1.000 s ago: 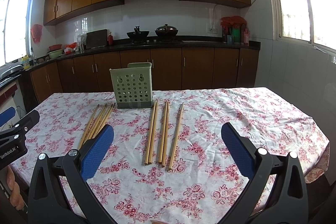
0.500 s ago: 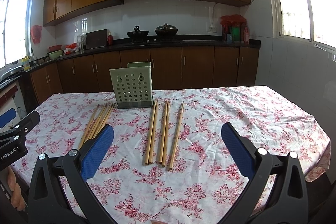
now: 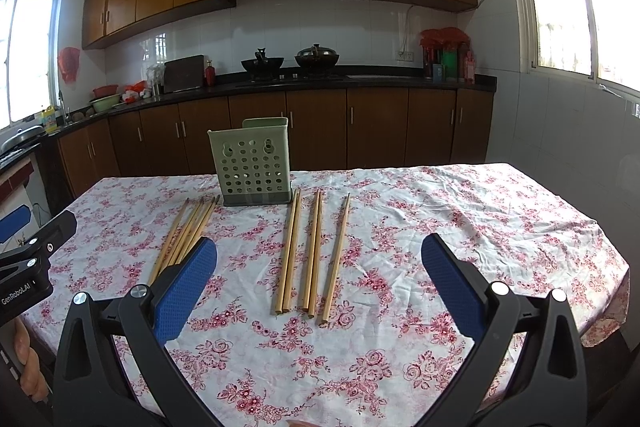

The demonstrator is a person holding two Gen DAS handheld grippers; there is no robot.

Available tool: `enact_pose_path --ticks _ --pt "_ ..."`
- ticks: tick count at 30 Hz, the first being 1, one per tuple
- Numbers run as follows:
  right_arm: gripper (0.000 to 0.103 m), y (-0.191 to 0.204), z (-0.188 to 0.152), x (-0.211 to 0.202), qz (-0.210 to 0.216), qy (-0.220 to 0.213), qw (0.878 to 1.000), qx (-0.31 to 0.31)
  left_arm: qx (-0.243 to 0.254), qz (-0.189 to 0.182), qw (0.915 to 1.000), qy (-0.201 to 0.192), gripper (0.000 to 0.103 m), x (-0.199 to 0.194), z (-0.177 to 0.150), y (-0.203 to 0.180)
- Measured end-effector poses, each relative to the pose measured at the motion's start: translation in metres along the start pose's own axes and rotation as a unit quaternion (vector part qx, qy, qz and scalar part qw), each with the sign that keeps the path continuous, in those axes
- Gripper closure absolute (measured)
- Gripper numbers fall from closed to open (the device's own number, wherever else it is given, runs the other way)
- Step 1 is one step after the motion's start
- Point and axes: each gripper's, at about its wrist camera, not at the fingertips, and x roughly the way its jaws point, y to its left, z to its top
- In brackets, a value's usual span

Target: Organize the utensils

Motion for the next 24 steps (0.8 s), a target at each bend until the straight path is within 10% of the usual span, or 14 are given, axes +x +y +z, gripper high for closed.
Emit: enact_pose_path --ticks 24 --pt "0.002 -0.014 -0.012 0.033 -0.018 0.065 0.997 0.021 -0.01 0.01 0.9985 0.053 0.004 0.028 -0.012 0.002"
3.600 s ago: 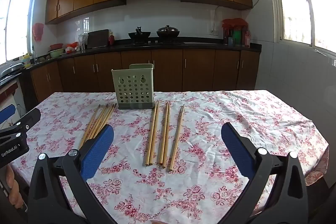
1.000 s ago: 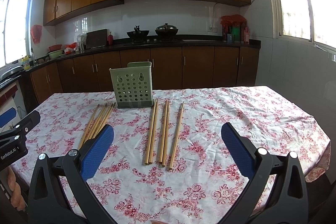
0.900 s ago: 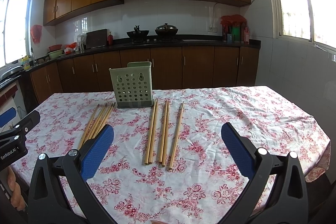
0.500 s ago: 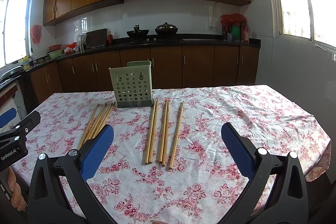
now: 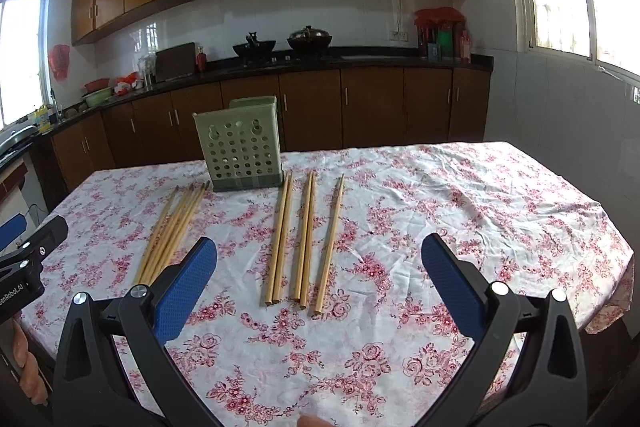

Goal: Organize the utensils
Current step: 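Lower the left gripper onto a bamboo chopstick and close while the right gripper grasps another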

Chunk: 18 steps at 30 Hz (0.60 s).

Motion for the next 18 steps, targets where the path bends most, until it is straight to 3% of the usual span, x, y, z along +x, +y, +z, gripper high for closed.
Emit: enact_pose_path --ticks 3,5,6,8,11,16,18 --pt "0.009 -0.013 0.0 0.028 -0.014 0.052 0.998 0.015 -0.011 0.017 0.999 0.039 0.004 0.026 0.002 0.012" --pt "0.032 -0.022 0.0 0.049 -0.01 0.091 0.995 0.029 -0.019 0.027 0.9972 0.068 0.005 0.044 0.004 0.021" --pt "0.037 -0.025 0.001 0.058 -0.002 0.107 0.994 0.036 -0.022 0.033 0.9957 0.084 0.006 0.055 0.004 0.026" --pt "0.054 -0.029 0.003 0.078 0.014 0.135 0.989 0.05 -0.025 0.032 0.9931 0.11 0.02 0.075 0.004 0.033" --pt "0.064 -0.027 0.005 0.1 0.017 0.157 0.987 0.044 -0.028 0.02 0.9895 0.14 0.035 0.1 0.003 0.037" --pt "0.072 -0.016 -0.003 0.133 0.02 0.19 0.981 0.023 -0.019 -0.004 0.9849 0.172 0.045 0.128 -0.001 0.031" --pt "0.081 -0.015 -0.008 0.144 0.015 0.201 0.979 0.02 -0.015 -0.014 0.9828 0.184 0.049 0.137 -0.002 0.025"
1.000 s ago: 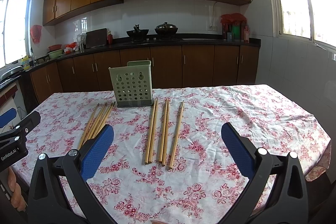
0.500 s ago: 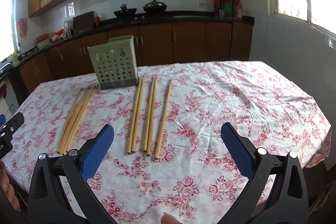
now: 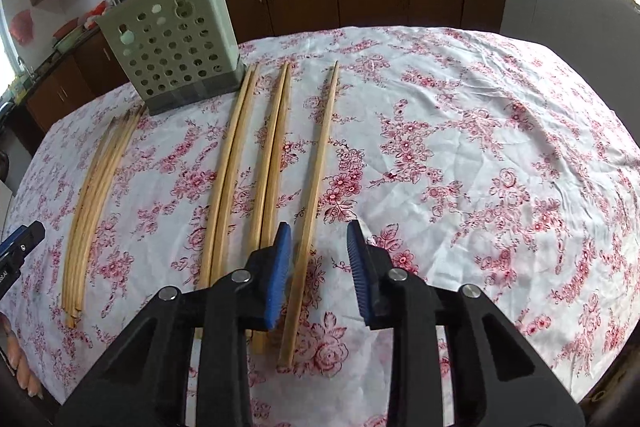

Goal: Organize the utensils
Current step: 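Lower the left gripper onto a bamboo chopstick and close while the right gripper grasps another, then lift the left gripper's chopstick over the green holder while the right gripper carries its chopstick there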

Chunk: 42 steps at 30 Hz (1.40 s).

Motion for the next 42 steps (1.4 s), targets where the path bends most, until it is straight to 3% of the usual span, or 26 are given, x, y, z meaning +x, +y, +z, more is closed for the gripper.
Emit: enact_pose_path --ticks 2,3,5,15,17,20,29,42 --pt "0.094 0.001 -0.001 0.002 -0.008 -0.013 1.0 -0.007 0.002 -0.012 0.9999 0.01 0.058 0.007 0.002 -0.003" --pt "0.095 0.0 -0.002 0.002 -0.008 -0.015 1.0 -0.008 0.002 -0.019 0.9997 0.016 0.059 0.011 0.003 -0.004" --pt "0.095 -0.003 -0.003 0.001 -0.003 -0.018 1.0 -0.007 0.003 -0.025 0.9994 0.025 0.067 0.017 0.004 -0.007" --pt "0.095 0.001 -0.003 0.001 -0.013 -0.022 0.999 -0.022 0.03 -0.016 0.9984 0.046 0.075 0.033 0.004 -0.019" --pt "0.095 0.001 -0.002 0.001 -0.013 -0.021 0.999 -0.026 0.031 -0.003 0.9985 0.045 0.087 0.034 0.005 -0.017" --pt "0.095 0.002 0.001 0.004 -0.011 -0.021 0.999 -0.032 0.024 -0.008 0.9986 0.046 0.094 0.038 0.01 -0.01" --pt "0.095 -0.017 0.031 0.025 -0.031 -0.031 0.999 -0.016 0.021 0.002 0.999 0.038 0.093 0.06 0.038 0.021" --pt "0.095 -0.023 0.018 0.014 -0.021 -0.031 0.999 -0.013 0.034 0.003 0.999 0.029 0.094 0.049 0.023 0.02"
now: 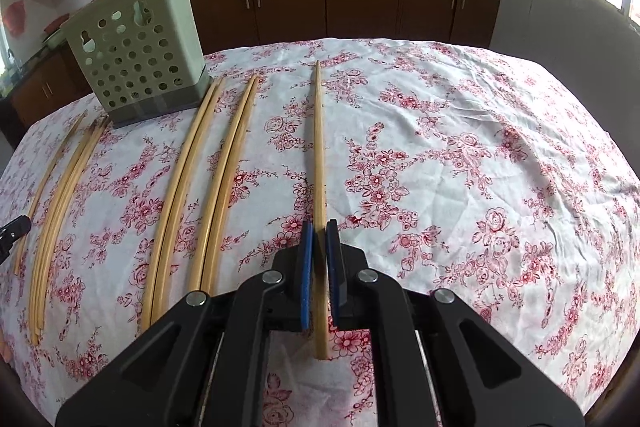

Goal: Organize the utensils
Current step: 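Lift the left gripper's chopstick over the green holder while the right gripper carries its chopstick there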

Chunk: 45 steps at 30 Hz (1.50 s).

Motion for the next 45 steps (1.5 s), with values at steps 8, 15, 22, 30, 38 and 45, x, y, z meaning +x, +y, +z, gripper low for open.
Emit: enact_pose_path --ticks 8,15,22,30,38,45 --pt "0.095 -0.01 0.02 -0.052 -0.001 -0.077 0.997 0.003 0.005 -0.002 0.9993 -0.036 0.094 -0.033 0.011 0.009" --pt "0.095 -0.017 0.058 -0.098 0.0 -0.164 0.986 0.01 -0.02 -0.005 0.9902 -0.138 0.094 -0.093 0.058 0.026" --pt "0.095 -0.022 0.089 -0.106 0.001 -0.194 0.981 0.016 -0.043 -0.008 0.9833 -0.176 0.095 -0.117 0.093 0.039" --pt "0.095 -0.005 0.142 -0.136 0.029 -0.257 0.966 0.008 -0.045 -0.018 0.9753 -0.215 0.095 -0.143 0.135 0.038" --pt "0.095 0.04 0.193 -0.2 0.103 -0.383 0.918 -0.007 -0.029 -0.053 0.9433 -0.327 0.095 -0.212 0.187 0.0" --pt "0.095 0.067 0.202 -0.166 0.126 -0.381 0.916 -0.011 -0.026 -0.081 0.9203 -0.382 0.095 -0.207 0.23 -0.054"
